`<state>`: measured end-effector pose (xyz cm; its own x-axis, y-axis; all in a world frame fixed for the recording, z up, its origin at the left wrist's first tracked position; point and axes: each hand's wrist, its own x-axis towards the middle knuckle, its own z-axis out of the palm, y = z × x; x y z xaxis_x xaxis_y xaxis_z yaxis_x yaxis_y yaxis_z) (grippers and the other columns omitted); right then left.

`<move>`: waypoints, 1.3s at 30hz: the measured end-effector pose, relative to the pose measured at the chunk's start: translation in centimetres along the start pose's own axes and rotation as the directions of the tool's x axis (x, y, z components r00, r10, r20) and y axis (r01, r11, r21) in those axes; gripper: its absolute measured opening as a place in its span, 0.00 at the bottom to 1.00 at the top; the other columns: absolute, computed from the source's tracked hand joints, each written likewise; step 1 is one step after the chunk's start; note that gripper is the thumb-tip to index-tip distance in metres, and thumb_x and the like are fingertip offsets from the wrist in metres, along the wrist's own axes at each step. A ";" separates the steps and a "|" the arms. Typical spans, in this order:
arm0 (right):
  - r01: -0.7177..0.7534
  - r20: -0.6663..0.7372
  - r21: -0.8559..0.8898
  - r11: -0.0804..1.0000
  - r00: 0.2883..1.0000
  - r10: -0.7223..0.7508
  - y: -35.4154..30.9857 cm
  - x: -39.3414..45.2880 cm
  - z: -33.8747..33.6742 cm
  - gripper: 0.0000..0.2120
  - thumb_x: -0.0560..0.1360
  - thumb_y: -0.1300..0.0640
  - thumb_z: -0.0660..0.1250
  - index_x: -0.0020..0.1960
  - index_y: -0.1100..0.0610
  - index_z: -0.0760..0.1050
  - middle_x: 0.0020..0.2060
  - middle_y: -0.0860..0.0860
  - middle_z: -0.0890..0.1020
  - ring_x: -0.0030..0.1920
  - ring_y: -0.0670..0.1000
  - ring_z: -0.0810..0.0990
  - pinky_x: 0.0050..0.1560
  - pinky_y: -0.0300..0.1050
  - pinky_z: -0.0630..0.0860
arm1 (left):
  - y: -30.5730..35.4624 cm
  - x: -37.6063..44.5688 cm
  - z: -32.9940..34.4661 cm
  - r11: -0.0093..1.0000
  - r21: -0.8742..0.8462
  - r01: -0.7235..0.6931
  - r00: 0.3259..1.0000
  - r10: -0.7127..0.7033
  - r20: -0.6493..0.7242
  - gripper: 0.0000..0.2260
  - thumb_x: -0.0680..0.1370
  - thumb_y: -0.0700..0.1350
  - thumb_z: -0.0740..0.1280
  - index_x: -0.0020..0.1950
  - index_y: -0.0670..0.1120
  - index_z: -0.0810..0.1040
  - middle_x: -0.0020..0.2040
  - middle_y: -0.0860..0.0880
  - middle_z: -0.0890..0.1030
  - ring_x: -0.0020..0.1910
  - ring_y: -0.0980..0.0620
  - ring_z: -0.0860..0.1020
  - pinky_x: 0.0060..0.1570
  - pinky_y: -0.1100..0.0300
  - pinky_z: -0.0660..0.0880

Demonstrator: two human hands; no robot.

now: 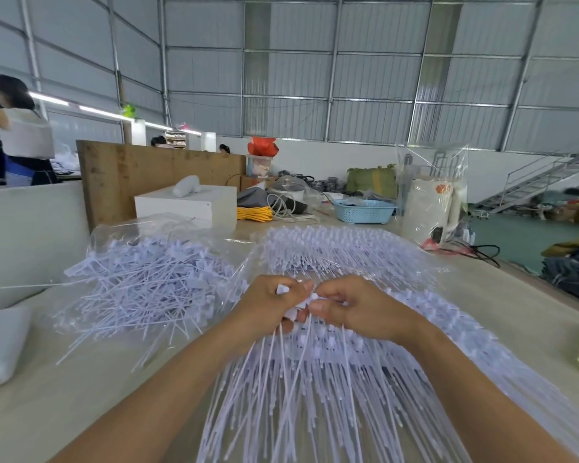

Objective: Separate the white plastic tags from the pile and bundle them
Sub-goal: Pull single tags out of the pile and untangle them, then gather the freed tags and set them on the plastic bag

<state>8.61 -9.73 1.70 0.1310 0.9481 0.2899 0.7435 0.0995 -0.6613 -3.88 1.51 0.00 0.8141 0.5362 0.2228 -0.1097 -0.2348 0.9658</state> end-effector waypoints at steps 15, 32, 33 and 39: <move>-0.092 0.252 0.165 0.982 0.967 0.048 -0.4 -0.6 -1.9 0.06 0.76 0.65 0.65 0.46 0.66 0.80 0.20 0.44 0.69 0.22 0.42 0.64 0.27 0.34 0.62 | 0.5 -0.6 -0.8 0.999 -0.048 -0.006 0.925 0.024 0.380 0.13 0.75 0.49 0.64 0.38 0.40 0.77 0.27 0.46 0.73 0.18 0.57 0.65 0.20 0.70 0.60; 0.032 0.080 0.280 0.960 0.995 -0.056 -2.1 -1.3 -2.5 0.16 0.74 0.69 0.66 0.58 0.55 0.77 0.42 0.53 0.78 0.37 0.52 0.77 0.33 0.40 0.72 | -0.2 0.4 -0.2 0.950 -0.251 0.188 0.975 -0.149 0.167 0.29 0.58 0.69 0.65 0.40 0.44 0.82 0.32 0.48 0.81 0.25 0.55 0.77 0.23 0.66 0.72; 0.034 0.066 0.279 0.960 0.996 -0.054 -2.2 -1.1 -2.0 0.18 0.74 0.69 0.67 0.60 0.54 0.75 0.44 0.53 0.75 0.38 0.54 0.79 0.33 0.41 0.73 | -0.2 0.4 -0.2 0.945 -0.250 0.210 0.963 -0.156 0.220 0.33 0.55 0.72 0.62 0.39 0.45 0.83 0.31 0.48 0.81 0.27 0.55 0.78 0.25 0.64 0.74; 0.047 -0.055 -0.033 0.998 0.997 -0.049 -1.8 -0.1 0.2 0.23 0.73 0.65 0.69 0.62 0.46 0.68 0.48 0.49 0.71 0.40 0.46 0.76 0.41 0.40 0.75 | 0.2 -0.2 0.4 0.976 -0.151 0.157 0.965 -0.119 0.232 0.21 0.62 0.65 0.69 0.36 0.47 0.83 0.31 0.49 0.80 0.27 0.56 0.77 0.26 0.66 0.72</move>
<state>7.08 -9.97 2.72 0.1304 0.9241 0.3592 0.7701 0.1338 -0.6237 -3.86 1.07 0.08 0.9313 0.3577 0.0691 -0.0652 -0.0230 0.9976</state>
